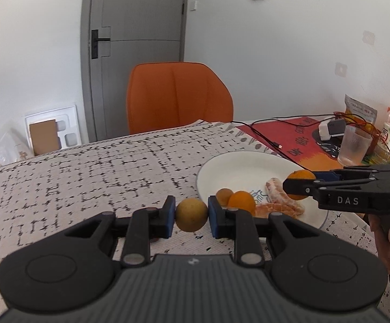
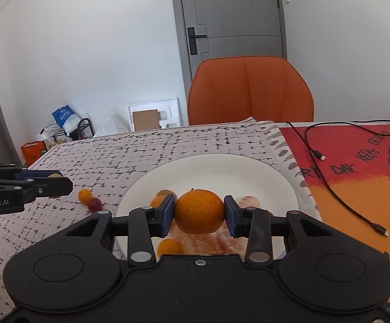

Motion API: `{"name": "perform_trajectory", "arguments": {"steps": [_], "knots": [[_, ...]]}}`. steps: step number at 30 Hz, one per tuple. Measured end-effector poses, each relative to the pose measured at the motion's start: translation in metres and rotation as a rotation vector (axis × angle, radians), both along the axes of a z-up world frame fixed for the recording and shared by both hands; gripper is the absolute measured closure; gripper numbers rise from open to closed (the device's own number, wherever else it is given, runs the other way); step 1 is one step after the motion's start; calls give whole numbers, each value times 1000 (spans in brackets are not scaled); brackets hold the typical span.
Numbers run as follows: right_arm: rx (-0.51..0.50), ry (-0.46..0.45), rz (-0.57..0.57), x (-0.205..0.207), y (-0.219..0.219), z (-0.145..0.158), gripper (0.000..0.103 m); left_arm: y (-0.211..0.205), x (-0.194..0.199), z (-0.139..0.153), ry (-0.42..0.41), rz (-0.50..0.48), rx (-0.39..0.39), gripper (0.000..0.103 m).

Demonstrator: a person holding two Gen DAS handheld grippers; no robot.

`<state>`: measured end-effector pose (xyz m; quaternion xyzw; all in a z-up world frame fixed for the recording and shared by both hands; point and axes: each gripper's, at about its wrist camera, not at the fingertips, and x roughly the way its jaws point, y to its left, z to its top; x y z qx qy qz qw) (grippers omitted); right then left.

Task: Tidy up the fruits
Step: 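Carry the large orange and yellow-brown fruit over the white bowl with both tools, then open the right tool to drop the large orange into the bowl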

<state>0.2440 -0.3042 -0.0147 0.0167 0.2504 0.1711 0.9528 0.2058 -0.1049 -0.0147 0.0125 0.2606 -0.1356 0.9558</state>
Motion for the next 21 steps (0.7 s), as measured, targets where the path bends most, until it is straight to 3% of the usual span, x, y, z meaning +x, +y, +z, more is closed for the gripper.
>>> {"name": "perform_trajectory", "arguments": {"steps": [14, 15, 17, 21], "knots": [[18, 22, 10, 25, 1, -11, 65, -29, 34, -10, 28, -69, 30, 79], [20, 22, 15, 26, 2, -11, 64, -31, 36, -11, 31, -74, 32, 79], [30, 10, 23, 26, 2, -11, 52, -35, 39, -12, 33, -82, 37, 79], [54, 8, -3, 22, -7, -8, 52, -42, 43, -12, 34, -97, 45, 79]]}}
